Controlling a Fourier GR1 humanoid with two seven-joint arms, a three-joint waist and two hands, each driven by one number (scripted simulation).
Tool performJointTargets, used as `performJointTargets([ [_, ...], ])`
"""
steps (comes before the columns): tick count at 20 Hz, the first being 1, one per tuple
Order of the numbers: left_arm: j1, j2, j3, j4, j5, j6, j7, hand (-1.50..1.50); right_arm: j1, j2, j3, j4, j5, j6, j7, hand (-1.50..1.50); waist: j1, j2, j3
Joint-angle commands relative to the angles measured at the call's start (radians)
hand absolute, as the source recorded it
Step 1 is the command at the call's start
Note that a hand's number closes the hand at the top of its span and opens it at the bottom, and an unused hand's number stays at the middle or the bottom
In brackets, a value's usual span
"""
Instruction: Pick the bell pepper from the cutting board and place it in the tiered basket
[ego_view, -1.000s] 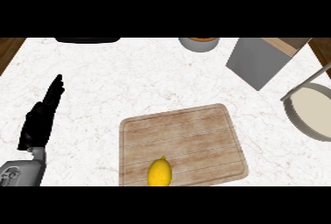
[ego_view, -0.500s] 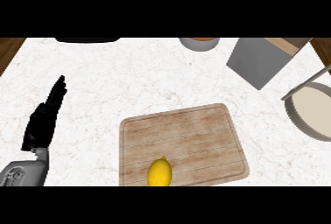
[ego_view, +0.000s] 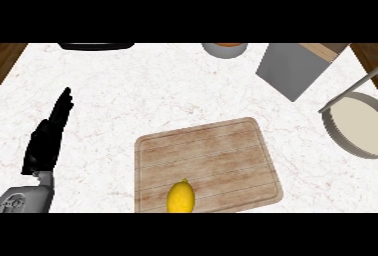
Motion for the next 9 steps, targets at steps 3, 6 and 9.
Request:
performJointTargets([
  [3,0.008,-0.023,-0.009,-0.011,-0.024,0.023,0.016,0.0,0.168,-0.123,-0.239,0.097,-0.16,0.191,-0.092,-1.5,-0.011,-0.001,0.001],
  [6,0.006,-0.01,0.009,0.019,-0.023,0.008,-0.021,0.0,0.27,-0.13,-0.335,0.116,-0.198,0.24,-0.188,-1.5,-0.009,0.001,0.001],
  [9,-0.015,-0.025,-0.005,-0.014,-0.024,0.007,0.035,0.0,0.336,-0.121,-0.4,0.216,-0.216,0.266,-0.298,-1.5,-0.001,0.002,0.001],
])
